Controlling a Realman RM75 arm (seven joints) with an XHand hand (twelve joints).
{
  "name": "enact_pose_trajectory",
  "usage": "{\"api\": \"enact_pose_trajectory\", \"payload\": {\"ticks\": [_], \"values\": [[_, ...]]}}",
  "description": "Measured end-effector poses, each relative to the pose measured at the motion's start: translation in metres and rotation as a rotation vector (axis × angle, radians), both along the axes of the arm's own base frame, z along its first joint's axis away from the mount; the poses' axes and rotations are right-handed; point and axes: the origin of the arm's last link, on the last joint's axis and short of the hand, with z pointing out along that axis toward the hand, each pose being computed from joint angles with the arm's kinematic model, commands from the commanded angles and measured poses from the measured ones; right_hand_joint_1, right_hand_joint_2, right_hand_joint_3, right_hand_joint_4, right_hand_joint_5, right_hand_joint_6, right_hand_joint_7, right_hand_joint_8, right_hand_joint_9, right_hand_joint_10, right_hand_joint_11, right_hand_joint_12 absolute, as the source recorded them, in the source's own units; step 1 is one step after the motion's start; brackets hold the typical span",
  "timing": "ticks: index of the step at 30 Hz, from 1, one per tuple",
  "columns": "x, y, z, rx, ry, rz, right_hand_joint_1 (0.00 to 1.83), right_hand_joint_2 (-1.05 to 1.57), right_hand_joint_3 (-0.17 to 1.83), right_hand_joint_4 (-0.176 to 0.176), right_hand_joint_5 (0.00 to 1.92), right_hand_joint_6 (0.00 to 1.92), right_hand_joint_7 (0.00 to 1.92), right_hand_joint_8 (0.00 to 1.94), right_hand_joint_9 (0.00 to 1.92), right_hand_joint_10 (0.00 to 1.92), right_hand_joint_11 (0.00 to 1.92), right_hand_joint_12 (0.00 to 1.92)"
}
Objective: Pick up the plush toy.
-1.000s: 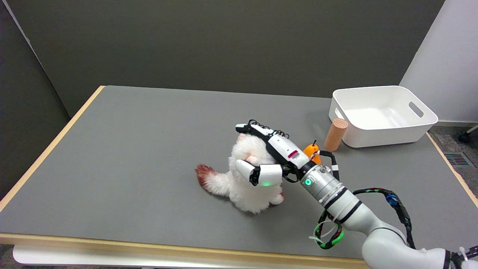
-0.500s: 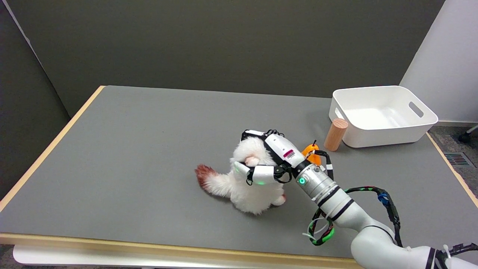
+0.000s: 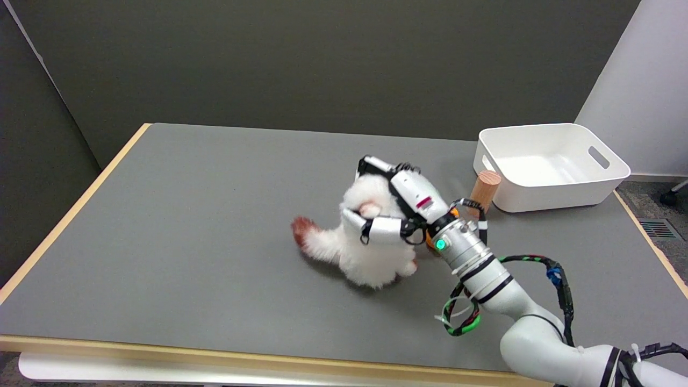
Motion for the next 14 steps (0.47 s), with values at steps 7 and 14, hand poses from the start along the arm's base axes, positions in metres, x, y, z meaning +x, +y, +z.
{"api": "enact_pose_trajectory", "payload": {"ticks": [7,14], "values": [[0.036,-0.004,0.013,-0.039,0.041,0.153,0.81,1.17,0.61,-0.053,0.47,1.92,0.5,1.94,0.91,1.92,0.69,1.92],[0.068,-0.008,0.03,-0.096,0.091,0.279,0.81,1.17,0.6,-0.057,0.47,1.92,0.48,1.94,0.91,1.92,0.67,1.92]]}}
